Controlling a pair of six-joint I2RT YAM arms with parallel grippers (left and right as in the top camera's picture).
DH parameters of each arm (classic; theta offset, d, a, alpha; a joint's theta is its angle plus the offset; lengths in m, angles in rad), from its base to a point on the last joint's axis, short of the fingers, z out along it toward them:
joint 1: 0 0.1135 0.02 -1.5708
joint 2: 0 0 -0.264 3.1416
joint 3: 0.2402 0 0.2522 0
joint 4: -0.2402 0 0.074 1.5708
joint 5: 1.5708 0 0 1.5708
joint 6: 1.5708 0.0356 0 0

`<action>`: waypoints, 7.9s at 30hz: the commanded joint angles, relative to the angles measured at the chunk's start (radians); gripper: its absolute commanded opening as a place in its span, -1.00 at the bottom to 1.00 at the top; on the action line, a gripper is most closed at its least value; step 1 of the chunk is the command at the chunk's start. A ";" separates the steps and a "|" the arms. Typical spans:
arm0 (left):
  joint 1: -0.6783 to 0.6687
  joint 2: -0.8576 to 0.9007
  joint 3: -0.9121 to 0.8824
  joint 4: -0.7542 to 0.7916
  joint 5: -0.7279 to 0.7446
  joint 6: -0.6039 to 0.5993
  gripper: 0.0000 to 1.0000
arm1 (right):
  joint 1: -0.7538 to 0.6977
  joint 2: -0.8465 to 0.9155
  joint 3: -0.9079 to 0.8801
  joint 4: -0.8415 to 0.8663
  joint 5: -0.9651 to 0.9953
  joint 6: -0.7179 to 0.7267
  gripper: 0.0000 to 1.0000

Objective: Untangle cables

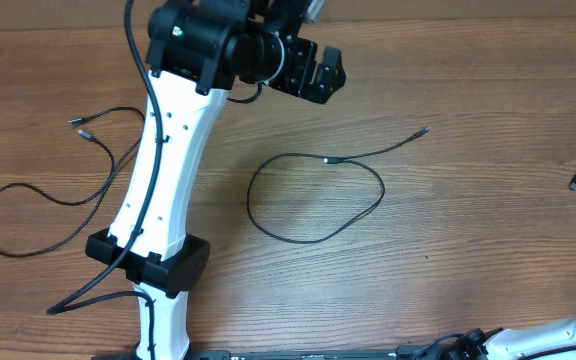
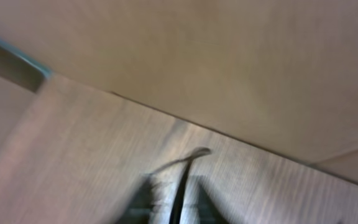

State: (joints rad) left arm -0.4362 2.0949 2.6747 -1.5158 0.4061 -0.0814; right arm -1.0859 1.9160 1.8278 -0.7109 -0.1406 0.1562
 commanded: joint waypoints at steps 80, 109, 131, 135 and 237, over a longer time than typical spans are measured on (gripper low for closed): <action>0.045 -0.907 -1.002 0.148 -0.664 -0.379 0.65 | 1.806 -0.543 -0.167 -0.658 0.612 0.656 1.00; 0.045 -0.917 -1.139 0.317 -0.509 -0.334 0.85 | 1.429 -0.294 -0.729 -0.132 0.004 0.465 1.00; 0.045 -0.917 -1.139 0.316 -0.513 -0.333 0.99 | 1.429 -0.253 -0.897 0.046 0.018 0.806 0.83; 0.045 -0.917 -1.139 0.320 -0.513 -0.334 0.99 | 1.429 -0.253 -0.920 0.109 0.015 0.806 -0.93; 0.045 -0.665 -1.139 0.528 -0.169 -0.278 0.99 | 0.849 0.198 0.035 -0.425 -0.313 -1.356 0.77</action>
State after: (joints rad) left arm -0.3950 1.4345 1.5394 -0.9947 0.2249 -0.3824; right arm -0.2348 2.0701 1.8618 -1.1370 -0.4599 -1.0161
